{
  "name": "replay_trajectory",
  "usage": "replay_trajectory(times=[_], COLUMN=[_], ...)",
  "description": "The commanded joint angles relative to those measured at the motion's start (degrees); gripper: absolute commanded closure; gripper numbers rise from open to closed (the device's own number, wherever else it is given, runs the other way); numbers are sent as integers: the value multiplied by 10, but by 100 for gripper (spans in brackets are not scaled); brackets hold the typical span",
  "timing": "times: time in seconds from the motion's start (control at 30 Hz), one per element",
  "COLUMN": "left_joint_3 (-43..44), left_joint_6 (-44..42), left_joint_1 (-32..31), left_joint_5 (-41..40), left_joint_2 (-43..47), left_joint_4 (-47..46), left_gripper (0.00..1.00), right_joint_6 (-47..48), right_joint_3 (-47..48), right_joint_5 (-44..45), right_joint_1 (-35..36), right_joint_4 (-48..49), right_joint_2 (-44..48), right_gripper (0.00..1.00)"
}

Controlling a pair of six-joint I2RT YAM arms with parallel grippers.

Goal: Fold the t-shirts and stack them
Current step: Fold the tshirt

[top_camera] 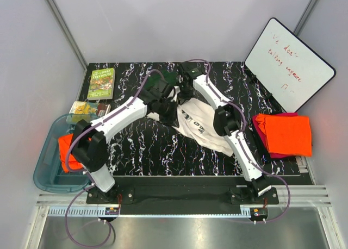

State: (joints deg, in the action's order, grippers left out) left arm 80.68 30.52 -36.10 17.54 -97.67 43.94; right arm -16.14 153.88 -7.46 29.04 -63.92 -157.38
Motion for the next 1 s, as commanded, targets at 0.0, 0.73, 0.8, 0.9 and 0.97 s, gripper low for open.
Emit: replay_trajectory(times=[0.0,0.73,0.8,0.9,0.97], left_joint_3=[3,255,283,316,333], left_joint_6=[-9,-41,-31,-20,-14], left_joint_1=[-37,-147,-150,-151,-151], left_joint_5=[9,18,27,64,76], left_joint_2=[11,-226,-257,-305,-325], left_joint_4=[-47,-7,-11,-19,-22], left_gripper=[100,100,100,100,100], right_joint_6=[-18,6,7,5,3], right_joint_3=[-22,-53,-60,-80,-92], right_joint_5=[34,22,12,9,9], right_joint_1=[-42,-195,-198,-213,-226], right_joint_4=[23,24,23,23,20], right_joint_2=[-28,52,84,130,162], right_gripper=[100,100,100,100,100])
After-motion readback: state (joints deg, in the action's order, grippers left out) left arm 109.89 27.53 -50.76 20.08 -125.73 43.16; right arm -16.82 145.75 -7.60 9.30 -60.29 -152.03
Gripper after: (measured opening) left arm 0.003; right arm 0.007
